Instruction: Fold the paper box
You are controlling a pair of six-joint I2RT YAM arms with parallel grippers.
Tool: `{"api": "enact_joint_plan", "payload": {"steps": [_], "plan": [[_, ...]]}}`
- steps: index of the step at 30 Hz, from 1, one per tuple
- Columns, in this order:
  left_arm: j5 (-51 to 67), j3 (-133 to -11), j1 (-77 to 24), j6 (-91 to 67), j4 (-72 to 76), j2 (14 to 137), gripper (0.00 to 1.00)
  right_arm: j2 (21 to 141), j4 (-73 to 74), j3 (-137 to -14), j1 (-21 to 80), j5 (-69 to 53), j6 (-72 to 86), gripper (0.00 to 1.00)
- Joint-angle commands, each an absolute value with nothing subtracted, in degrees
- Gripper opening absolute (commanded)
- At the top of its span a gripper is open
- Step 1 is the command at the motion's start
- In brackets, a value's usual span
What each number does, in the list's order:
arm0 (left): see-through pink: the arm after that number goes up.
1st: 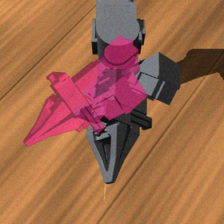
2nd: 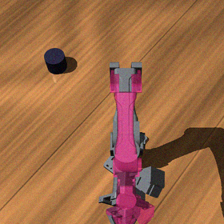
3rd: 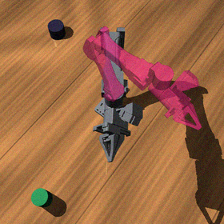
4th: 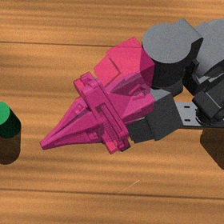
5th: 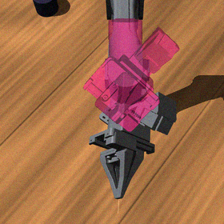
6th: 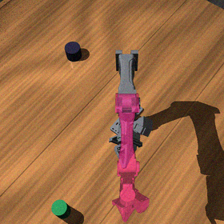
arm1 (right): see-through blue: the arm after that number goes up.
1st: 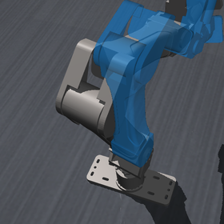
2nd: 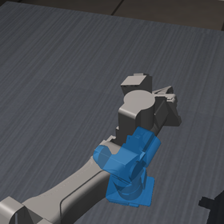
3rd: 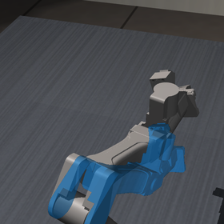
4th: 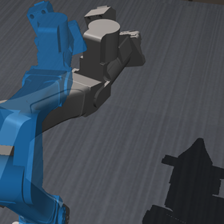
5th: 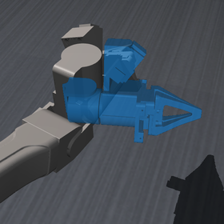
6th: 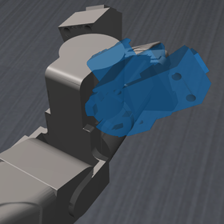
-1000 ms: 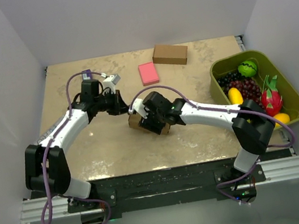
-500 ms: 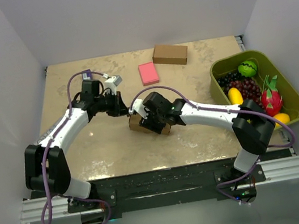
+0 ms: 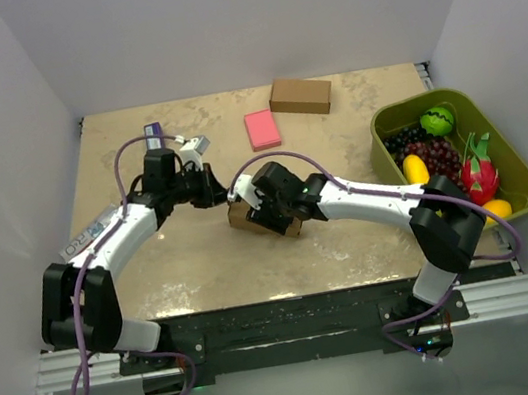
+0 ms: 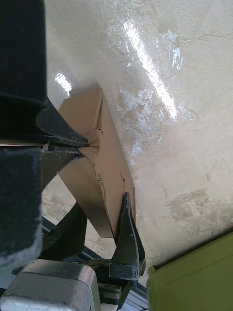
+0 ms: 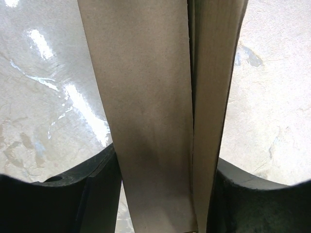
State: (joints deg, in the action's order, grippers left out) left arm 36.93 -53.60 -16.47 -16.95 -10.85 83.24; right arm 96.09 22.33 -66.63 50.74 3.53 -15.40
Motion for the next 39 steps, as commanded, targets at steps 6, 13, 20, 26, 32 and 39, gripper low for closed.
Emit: {"api": "enact_joint_plan", "payload": {"steps": [6, 13, 20, 26, 32, 39], "plan": [[37.7, -47.6, -19.8, -17.2, -10.4, 79.0, 0.0, 99.7, 24.0, -66.0, 51.1, 1.1, -14.5, 0.53], [32.3, -43.7, -20.6, -18.1, -9.2, 76.6, 0.0, 99.8, 23.9, -66.0, 51.1, 1.5, -14.4, 0.52], [30.3, -36.7, -22.4, -22.5, -1.1, 74.1, 0.0, 100.1, 23.8, -66.1, 51.1, 1.8, -14.4, 0.52], [28.1, -33.2, -23.8, -24.7, 2.9, 73.0, 0.0, 100.4, 23.6, -66.0, 51.0, 2.5, -14.2, 0.52], [24.0, -30.6, -24.1, -23.4, 1.6, 72.3, 0.0, 100.3, 23.6, -66.0, 50.8, 3.2, -14.2, 0.52], [20.5, -28.1, -25.0, -23.4, 1.5, 71.6, 0.0, 99.8, 23.6, -66.1, 50.5, 4.8, -13.9, 0.52]]}}
